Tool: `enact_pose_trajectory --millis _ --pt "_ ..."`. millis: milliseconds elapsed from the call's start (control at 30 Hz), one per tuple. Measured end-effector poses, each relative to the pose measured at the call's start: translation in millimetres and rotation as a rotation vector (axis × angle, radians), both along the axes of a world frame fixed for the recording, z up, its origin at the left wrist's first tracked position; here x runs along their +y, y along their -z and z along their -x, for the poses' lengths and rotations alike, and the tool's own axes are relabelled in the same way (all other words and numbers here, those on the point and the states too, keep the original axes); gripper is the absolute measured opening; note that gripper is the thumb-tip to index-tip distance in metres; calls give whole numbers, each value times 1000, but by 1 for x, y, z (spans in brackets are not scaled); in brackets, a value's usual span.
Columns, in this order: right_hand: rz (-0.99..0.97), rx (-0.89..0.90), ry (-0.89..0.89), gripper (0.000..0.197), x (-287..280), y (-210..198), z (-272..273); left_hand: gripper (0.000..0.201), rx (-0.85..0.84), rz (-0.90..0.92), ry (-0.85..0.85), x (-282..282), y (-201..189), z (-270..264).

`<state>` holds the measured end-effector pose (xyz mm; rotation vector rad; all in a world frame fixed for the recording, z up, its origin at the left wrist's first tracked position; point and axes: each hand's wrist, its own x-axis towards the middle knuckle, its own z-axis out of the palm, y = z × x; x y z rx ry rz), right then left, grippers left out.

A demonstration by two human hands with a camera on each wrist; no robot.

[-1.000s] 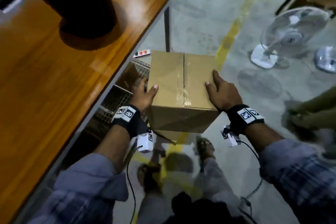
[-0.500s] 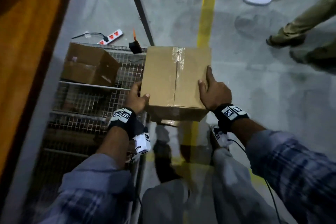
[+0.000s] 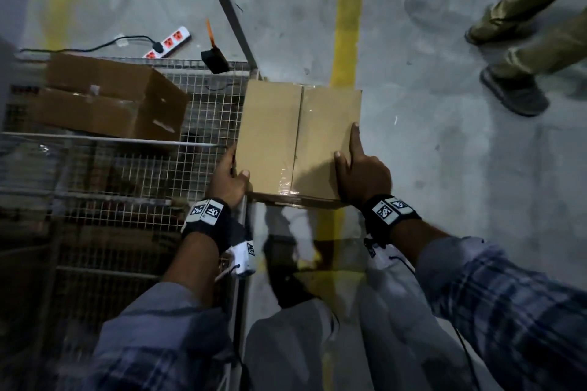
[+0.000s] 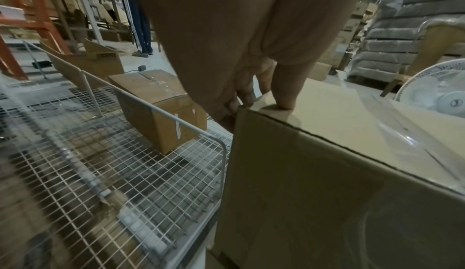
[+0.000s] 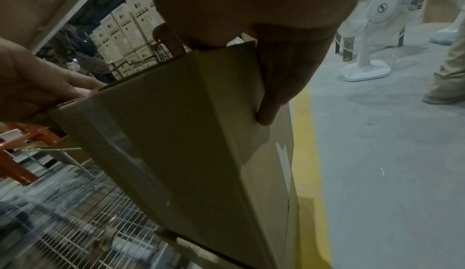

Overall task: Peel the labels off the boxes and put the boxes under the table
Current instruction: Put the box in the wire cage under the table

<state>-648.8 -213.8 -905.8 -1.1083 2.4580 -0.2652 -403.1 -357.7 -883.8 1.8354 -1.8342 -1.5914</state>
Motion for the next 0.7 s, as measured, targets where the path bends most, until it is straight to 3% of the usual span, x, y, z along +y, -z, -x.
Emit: enact_pose_trajectory --millis 200,433,567,700 --pt "-47 -64 5 72 3 -7 -3 69 -78 3 42 8 -6 0" --pt "-55 -138 11 76 11 4 -4 71 -57 4 97 18 -3 -2" --pt "-64 -172 18 77 14 10 -6 73 -69 0 79 20 -4 -4" --pt "-62 -169 -15 81 14 11 -6 62 -81 6 16 26 -15 4"
